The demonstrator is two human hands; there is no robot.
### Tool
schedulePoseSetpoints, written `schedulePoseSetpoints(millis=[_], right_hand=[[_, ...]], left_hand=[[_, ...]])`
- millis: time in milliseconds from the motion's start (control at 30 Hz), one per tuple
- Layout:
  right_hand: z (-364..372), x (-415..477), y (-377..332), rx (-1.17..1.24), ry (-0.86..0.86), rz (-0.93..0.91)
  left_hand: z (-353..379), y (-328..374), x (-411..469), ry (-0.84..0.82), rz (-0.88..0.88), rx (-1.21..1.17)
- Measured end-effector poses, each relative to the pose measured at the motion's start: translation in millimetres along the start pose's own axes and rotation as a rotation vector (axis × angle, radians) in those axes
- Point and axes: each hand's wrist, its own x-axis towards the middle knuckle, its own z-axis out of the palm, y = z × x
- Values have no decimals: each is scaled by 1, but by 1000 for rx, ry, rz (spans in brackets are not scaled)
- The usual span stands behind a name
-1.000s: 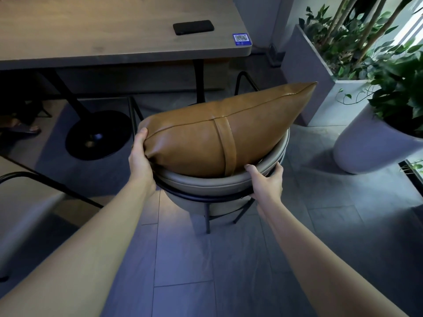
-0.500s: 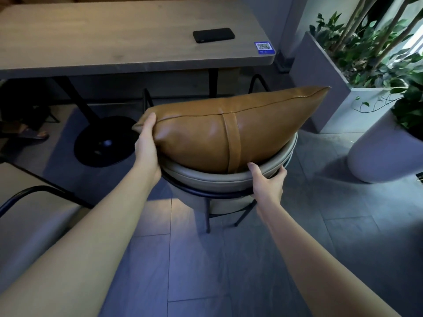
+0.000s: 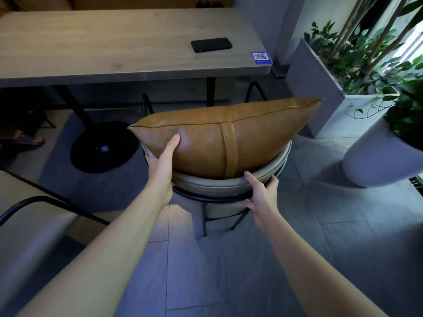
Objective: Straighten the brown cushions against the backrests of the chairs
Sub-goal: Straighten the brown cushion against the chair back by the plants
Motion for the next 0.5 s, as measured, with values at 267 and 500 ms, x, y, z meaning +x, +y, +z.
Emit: schedulePoseSetpoints(millis=[267,500], right_hand=[[28,13,11,5,16,-89],[46,19,12,-8,33,-102]], left_hand=[[-3,20,27,17,33,-47],[-3,32,42,6,25,-10]])
